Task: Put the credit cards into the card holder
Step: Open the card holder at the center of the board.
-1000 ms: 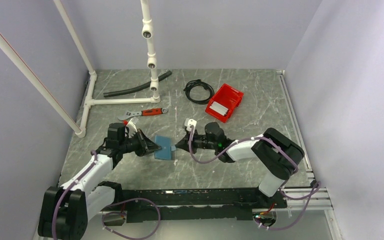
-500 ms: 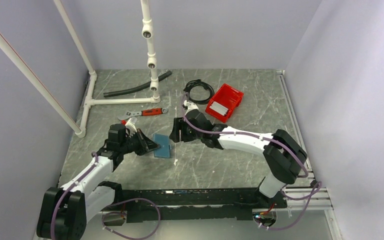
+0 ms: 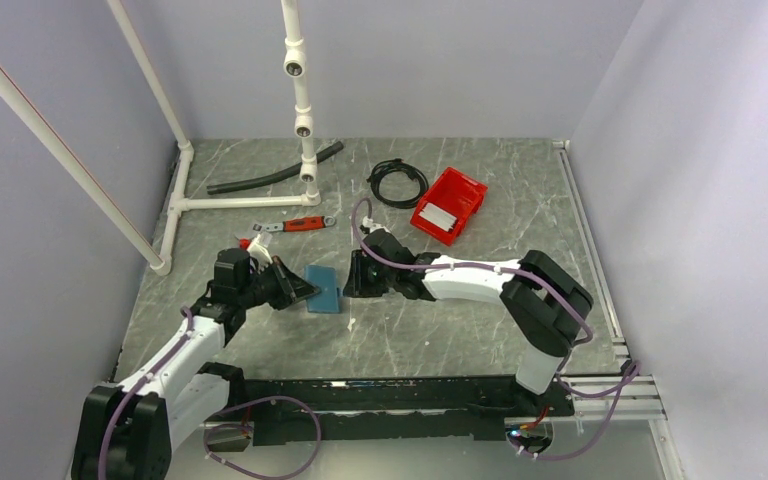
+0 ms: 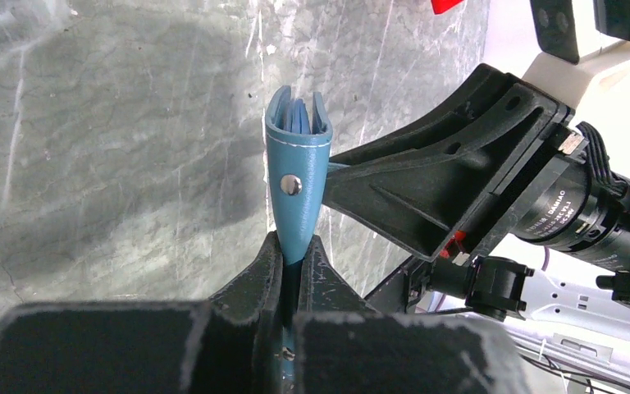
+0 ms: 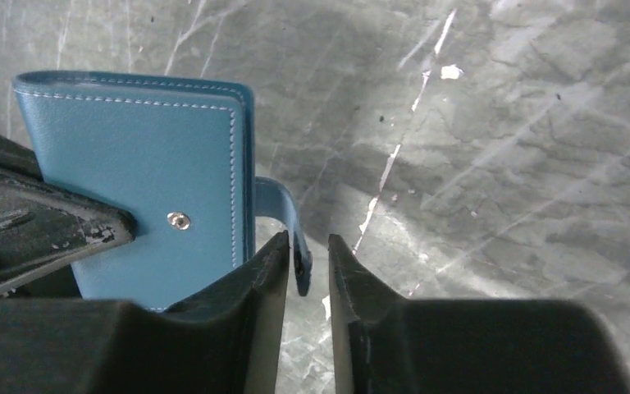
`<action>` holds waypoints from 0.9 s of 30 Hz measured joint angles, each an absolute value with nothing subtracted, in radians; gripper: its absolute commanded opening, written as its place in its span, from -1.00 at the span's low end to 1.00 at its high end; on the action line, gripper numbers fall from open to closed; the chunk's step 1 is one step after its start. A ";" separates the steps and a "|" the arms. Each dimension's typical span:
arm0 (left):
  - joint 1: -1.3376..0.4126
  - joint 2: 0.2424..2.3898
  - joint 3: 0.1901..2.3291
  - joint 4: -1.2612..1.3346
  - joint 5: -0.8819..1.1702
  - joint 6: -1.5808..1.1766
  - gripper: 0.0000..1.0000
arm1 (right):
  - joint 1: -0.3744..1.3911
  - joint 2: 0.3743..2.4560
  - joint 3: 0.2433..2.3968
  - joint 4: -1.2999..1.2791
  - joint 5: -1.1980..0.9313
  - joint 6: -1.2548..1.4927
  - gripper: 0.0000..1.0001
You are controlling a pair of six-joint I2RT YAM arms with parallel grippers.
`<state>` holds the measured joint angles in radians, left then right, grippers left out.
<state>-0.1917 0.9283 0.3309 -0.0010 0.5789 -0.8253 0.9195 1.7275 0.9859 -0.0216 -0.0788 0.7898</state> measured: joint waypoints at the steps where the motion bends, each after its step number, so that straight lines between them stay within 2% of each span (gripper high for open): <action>1: -0.191 0.931 0.331 0.002 0.580 -0.826 -1.00 | 0.920 1.732 0.985 -0.009 -0.089 0.789 -1.00; 2: -0.192 0.936 0.329 0.012 0.583 -0.828 -1.00 | 0.920 1.736 0.984 0.005 -0.099 0.784 -1.00; 3: -0.192 0.944 0.329 0.021 0.583 -0.829 -0.74 | 0.919 1.741 0.984 0.015 -0.112 0.779 -1.00; 4: -0.192 0.954 0.328 0.022 0.578 -0.828 -0.31 | 0.918 1.744 0.984 0.020 -0.117 0.768 -1.00; 6: -0.192 0.979 0.344 -0.030 0.541 -0.813 0.29 | 0.917 1.743 0.984 0.009 -0.108 0.747 -1.00; 8: -0.194 1.033 0.395 -0.143 0.472 -0.794 0.41 | 0.916 1.734 0.980 -0.010 -0.093 0.719 -1.00; 11: -0.194 1.109 0.461 -0.245 0.402 -0.778 0.68 | 0.913 1.710 0.961 -0.014 -0.116 0.680 -1.00; 22: -0.369 1.079 0.608 -0.387 0.271 -0.780 0.70 | 0.907 1.587 0.915 0.083 -0.323 0.694 -1.00; 27: -0.387 1.091 0.663 -0.396 0.234 -0.776 0.38 | 0.897 1.585 0.915 0.116 -0.363 0.718 -1.00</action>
